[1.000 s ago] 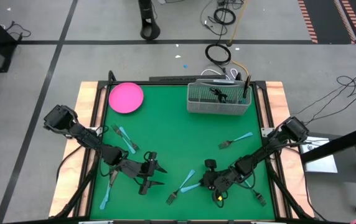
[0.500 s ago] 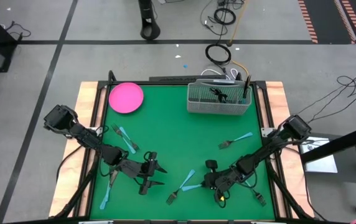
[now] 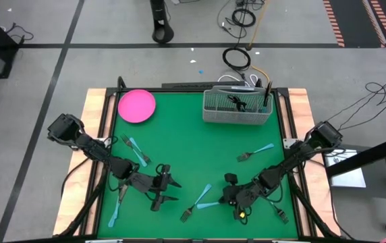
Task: Sort silverware
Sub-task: Put the right black knife into the cutlery rack with the other black knives
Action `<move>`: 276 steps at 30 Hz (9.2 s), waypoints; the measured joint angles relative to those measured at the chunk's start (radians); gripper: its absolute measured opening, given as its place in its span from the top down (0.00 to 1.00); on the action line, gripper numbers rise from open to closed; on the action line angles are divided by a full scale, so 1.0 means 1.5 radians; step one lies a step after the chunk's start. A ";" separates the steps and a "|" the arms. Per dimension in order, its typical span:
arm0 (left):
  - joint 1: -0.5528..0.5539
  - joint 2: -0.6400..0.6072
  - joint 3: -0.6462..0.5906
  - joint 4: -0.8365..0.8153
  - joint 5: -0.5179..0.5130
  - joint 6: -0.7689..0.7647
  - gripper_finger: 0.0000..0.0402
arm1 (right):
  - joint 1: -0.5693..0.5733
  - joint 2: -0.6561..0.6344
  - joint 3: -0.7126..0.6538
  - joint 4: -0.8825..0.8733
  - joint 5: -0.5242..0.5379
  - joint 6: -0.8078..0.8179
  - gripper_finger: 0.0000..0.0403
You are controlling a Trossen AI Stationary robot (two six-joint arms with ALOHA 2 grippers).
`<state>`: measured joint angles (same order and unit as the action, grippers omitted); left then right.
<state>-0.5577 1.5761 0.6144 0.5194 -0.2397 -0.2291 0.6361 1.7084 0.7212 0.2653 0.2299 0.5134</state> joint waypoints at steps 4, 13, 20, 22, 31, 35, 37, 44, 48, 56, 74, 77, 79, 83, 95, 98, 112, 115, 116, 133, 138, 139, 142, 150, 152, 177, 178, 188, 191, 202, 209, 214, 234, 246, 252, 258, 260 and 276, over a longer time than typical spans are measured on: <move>0.006 0.000 0.000 0.008 -0.001 0.000 0.39 | 0.010 0.000 0.000 -0.027 0.022 0.005 0.90; 0.006 0.000 0.000 0.017 -0.001 0.005 0.39 | 0.020 0.005 0.000 -0.021 0.041 0.013 0.74; 0.010 0.009 0.000 0.069 -0.006 0.006 0.39 | 0.022 0.047 0.000 0.023 0.040 0.012 0.75; 0.014 0.021 0.000 0.094 -0.006 0.010 0.39 | 0.023 0.056 0.000 0.031 0.040 0.013 0.76; 0.022 0.073 0.040 0.096 0.006 0.035 0.39 | 0.032 0.072 0.001 0.027 0.049 0.034 0.79; 0.028 0.075 0.043 0.095 0.008 0.037 0.39 | 0.037 0.082 0.003 0.018 0.069 0.029 0.80; 0.030 0.075 0.043 0.093 0.004 0.038 0.39 | 0.037 0.091 0.003 0.018 0.076 0.029 0.81; 0.036 0.075 0.043 0.081 0.000 0.038 0.39 | 0.061 0.109 0.003 0.018 0.125 0.012 0.95; 0.044 0.075 0.043 0.081 0.000 0.039 0.39 | 0.067 0.101 0.003 0.018 0.133 0.009 0.98; 0.057 0.075 0.043 0.085 0.018 0.036 0.39 | 0.067 0.062 -0.001 -0.001 0.115 -0.011 0.98; 0.058 0.075 0.077 0.079 0.035 0.053 0.39 | 0.067 -0.002 0.000 -0.033 0.119 0.046 0.97; 0.058 0.075 0.077 0.079 0.035 0.053 0.39 | 0.066 -0.002 0.000 -0.043 0.104 0.072 0.92; 0.058 0.075 0.077 0.079 0.036 0.053 0.39 | 0.066 -0.002 0.000 -0.035 0.104 0.074 0.88; 0.058 0.075 0.081 0.080 0.036 0.053 0.39 | 0.065 -0.002 0.011 -0.029 0.104 0.071 0.79; 0.058 0.107 0.100 0.135 0.053 0.070 0.39 | 0.066 0.021 0.028 -0.044 0.091 0.030 0.71; 0.058 0.161 0.139 0.145 0.064 0.070 0.39 | 0.066 0.021 0.028 -0.051 0.090 0.030 0.72; 0.078 0.274 0.398 -0.238 0.107 0.134 0.93 | 0.080 -0.066 0.028 -0.143 0.086 0.069 0.77; 0.077 0.276 0.412 -0.257 0.138 0.142 0.98 | 0.084 -0.084 0.028 -0.173 0.087 0.099 0.78; 0.077 0.282 0.415 -0.258 0.144 0.142 0.99 | 0.087 -0.086 0.028 -0.183 0.087 0.102 0.78; 0.072 0.367 0.476 -0.339 0.164 0.145 1.00 | 0.092 -0.087 0.028 -0.230 0.089 0.124 0.78; 0.066 0.367 0.495 -0.398 0.152 0.145 1.00 | 0.092 -0.087 0.028 -0.232 0.090 0.122 0.78; 0.065 0.367 0.495 -0.403 0.151 0.145 1.00 | 0.092 -0.087 0.028 -0.233 0.090 0.122 0.78; 0.060 0.365 0.495 -0.407 0.138 0.145 1.00 | 0.092 -0.087 0.028 -0.233 0.090 0.122 0.78; 0.039 0.331 0.495 -0.424 0.070 0.175 1.00 | 0.092 -0.087 0.028 -0.236 0.090 0.120 0.78; 0.039 0.332 0.494 -0.450 0.070 0.165 1.00 | 0.092 -0.087 0.028 -0.236 0.090 0.119 0.78; 0.058 0.332 0.494 -0.523 0.107 0.169 1.00 | 0.090 -0.087 0.028 -0.235 0.094 0.105 0.78; 0.058 0.332 0.494 -0.531 0.095 0.170 1.00 | 0.090 -0.087 0.028 -0.235 0.094 0.105 0.78; 0.047 0.332 0.493 -0.508 0.089 0.186 1.00 | 0.090 -0.087 0.028 -0.235 0.096 0.103 0.78; 0.044 0.332 0.497 -0.505 0.088 0.193 1.00 | 0.090 -0.087 0.028 -0.235 0.096 0.103 0.78; 0.045 0.332 0.498 -0.485 0.097 0.196 1.00 | 0.090 -0.087 0.028 -0.235 0.096 0.103 0.78; 0.049 0.332 0.496 -0.484 0.104 0.197 1.00 | 0.090 -0.087 0.028 -0.235 0.096 0.103 0.78; 0.050 0.333 0.492 -0.480 0.104 0.197 1.00 | 0.090 -0.087 0.028 -0.235 0.096 0.103 0.78; 0.057 0.368 0.495 -0.463 0.163 0.148 1.00 | 0.090 -0.087 0.028 -0.234 0.069 0.106 0.78; 0.063 0.374 0.485 -0.449 0.183 0.139 1.00 | 0.088 -0.054 0.028 -0.226 0.076 0.067 0.66; 0.072 0.373 0.469 -0.432 0.210 0.122 1.00 | 0.081 -0.003 0.028 -0.149 0.074 0.014 0.57; 0.072 0.373 0.468 -0.433 0.212 0.122 1.00 | 0.076 -0.001 0.028 -0.099 0.090 -0.005 0.57; 0.072 0.373 0.468 -0.433 0.212 0.122 1.00 | 0.072 0.001 0.028 -0.103 0.090 0.008 0.58; 0.042 0.353 0.465 -0.421 0.086 0.195 1.00 | 0.060 0.037 0.028 -0.075 0.087 0.017 0.58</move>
<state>-0.4944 2.1052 1.3121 -0.1124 -0.1109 0.0641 0.7258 1.7638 0.7631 0.1535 0.3607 0.5385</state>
